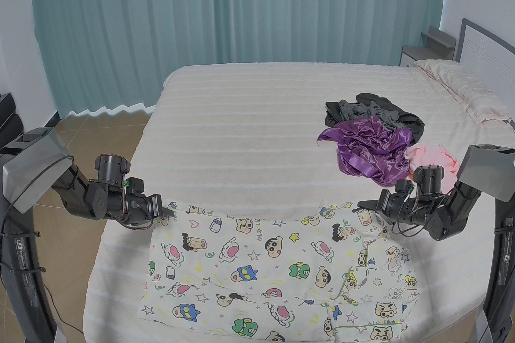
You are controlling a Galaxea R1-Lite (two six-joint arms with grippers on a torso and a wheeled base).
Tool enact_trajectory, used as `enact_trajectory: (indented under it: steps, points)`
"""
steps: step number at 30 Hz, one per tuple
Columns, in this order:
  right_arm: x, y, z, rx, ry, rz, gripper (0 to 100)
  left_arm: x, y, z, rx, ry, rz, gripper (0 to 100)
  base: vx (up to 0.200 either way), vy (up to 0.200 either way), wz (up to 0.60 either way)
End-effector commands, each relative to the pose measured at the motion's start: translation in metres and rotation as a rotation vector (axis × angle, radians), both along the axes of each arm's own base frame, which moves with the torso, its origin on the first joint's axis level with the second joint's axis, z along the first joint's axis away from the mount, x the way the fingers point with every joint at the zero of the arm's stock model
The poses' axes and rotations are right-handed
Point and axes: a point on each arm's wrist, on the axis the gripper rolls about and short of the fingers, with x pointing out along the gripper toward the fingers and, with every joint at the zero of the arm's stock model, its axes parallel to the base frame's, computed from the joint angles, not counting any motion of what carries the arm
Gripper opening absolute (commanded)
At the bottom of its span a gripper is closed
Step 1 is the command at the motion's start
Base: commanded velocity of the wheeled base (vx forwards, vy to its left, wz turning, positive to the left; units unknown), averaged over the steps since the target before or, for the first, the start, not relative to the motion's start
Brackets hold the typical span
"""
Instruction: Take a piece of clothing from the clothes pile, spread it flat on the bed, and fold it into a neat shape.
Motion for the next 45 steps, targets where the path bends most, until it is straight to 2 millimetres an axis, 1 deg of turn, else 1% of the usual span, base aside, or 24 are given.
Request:
enact_trajectory:
  steps: [1, 7, 10, 11, 13, 15, 16, 18, 19, 20, 22, 23, 25, 27, 28, 31, 32, 33, 34, 36, 37, 40, 45]
  points:
    - [-0.015, 0.000, 0.016, 0.011, -0.027, 0.020, 0, -0.016, 0.002, 0.011, 0.008, -0.007, -0.007, 0, 0.000, 0.000, 0.00]
    - [-0.037, -0.001, 0.025, 0.022, -0.038, 0.047, 0, -0.036, 0.003, 0.018, 0.015, -0.027, -0.017, 0, 0.000, 0.000, 0.00]
    - [-0.041, -0.001, 0.026, 0.022, -0.035, 0.052, 0, -0.039, 0.003, 0.018, 0.017, -0.031, -0.020, 0, 0.000, 0.000, 0.00]
    - [-0.060, -0.002, 0.024, -0.001, -0.015, 0.084, 0, -0.053, 0.003, 0.016, 0.039, -0.034, -0.046, 0, 0.000, 0.000, 0.00]
    - [-0.064, -0.002, 0.023, -0.008, -0.012, 0.094, 0, -0.056, 0.003, 0.014, 0.045, -0.031, -0.054, 0, 0.000, 0.000, 0.00]
    - [-0.080, -0.003, 0.021, -0.023, 0.003, 0.132, 0, -0.064, 0.003, 0.009, 0.076, -0.021, -0.085, 0, 0.000, 0.000, 0.00]
    - [-0.080, -0.003, 0.021, -0.023, 0.003, 0.132, 0, -0.064, 0.003, 0.009, 0.076, -0.021, -0.085, 0, 0.000, 0.000, 0.00]
    - [-0.095, -0.004, 0.019, -0.037, 0.023, 0.156, 0, -0.081, 0.009, 0.004, 0.090, 0.004, -0.101, 0, 0.000, 0.000, 0.00]
    - [-0.099, -0.004, 0.016, -0.044, 0.033, 0.162, 0, -0.087, 0.011, 0.001, 0.095, 0.019, -0.108, 0, 0.000, 0.000, 0.00]
    - [-0.099, -0.004, 0.016, -0.044, 0.033, 0.162, 0, -0.087, 0.011, 0.001, 0.095, 0.019, -0.108, 0, 0.000, 0.000, 0.00]
    - [-0.107, -0.006, 0.012, -0.070, 0.039, 0.175, 0, -0.100, 0.014, -0.006, 0.110, 0.047, -0.129, 0, 0.000, 0.000, 0.00]
    - [-0.107, -0.006, 0.012, -0.070, 0.039, 0.175, 0, -0.100, 0.014, -0.006, 0.110, 0.047, -0.129, 0, 0.000, 0.000, 0.00]
    - [-0.120, -0.009, 0.006, -0.109, 0.046, 0.200, 0, -0.115, 0.016, -0.014, 0.127, 0.065, -0.153, 0, 0.000, 0.000, 0.00]
    - [-0.123, -0.009, 0.005, -0.118, 0.050, 0.207, 0, -0.118, 0.016, -0.016, 0.131, 0.064, -0.158, 0, 0.000, 0.000, 0.00]
    - [-0.129, -0.010, 0.002, -0.133, 0.058, 0.221, 0, -0.122, 0.015, -0.018, 0.140, 0.055, -0.167, 0, 0.000, 0.000, 0.00]
    - [-0.137, -0.010, -0.003, -0.150, 0.078, 0.239, 0, -0.129, 0.015, -0.029, 0.142, 0.067, -0.175, 0, 0.000, 0.000, 0.00]
    - [-0.137, -0.010, -0.003, -0.150, 0.078, 0.239, 0, -0.129, 0.015, -0.029, 0.142, 0.067, -0.175, 0, 0.000, 0.000, 0.00]
    - [-0.144, -0.009, -0.007, -0.163, 0.094, 0.258, 0, -0.133, 0.014, -0.036, 0.141, 0.074, -0.179, 0, 0.000, 0.000, 0.00]
    - [-0.145, -0.009, -0.007, -0.165, 0.093, 0.261, 0, -0.134, 0.014, -0.037, 0.141, 0.076, -0.179, 0, 0.000, 0.000, 0.00]
    - [-0.153, -0.008, -0.010, -0.180, 0.112, 0.282, 0, -0.140, 0.013, -0.043, 0.146, 0.079, -0.190, 0, 0.000, 0.000, 0.00]
    - [-0.153, -0.008, -0.010, -0.180, 0.112, 0.282, 0, -0.140, 0.013, -0.043, 0.146, 0.079, -0.190, 0, 0.000, 0.000, 0.00]
    - [-0.159, -0.008, -0.016, -0.207, 0.133, 0.295, 0, -0.148, 0.013, -0.052, 0.163, 0.082, -0.223, 0, 0.000, 0.000, 0.00]
    - [-0.169, -0.011, -0.028, -0.261, 0.165, 0.324, 0, -0.154, 0.013, -0.061, 0.179, 0.080, -0.249, 0, 0.000, 0.000, 0.00]
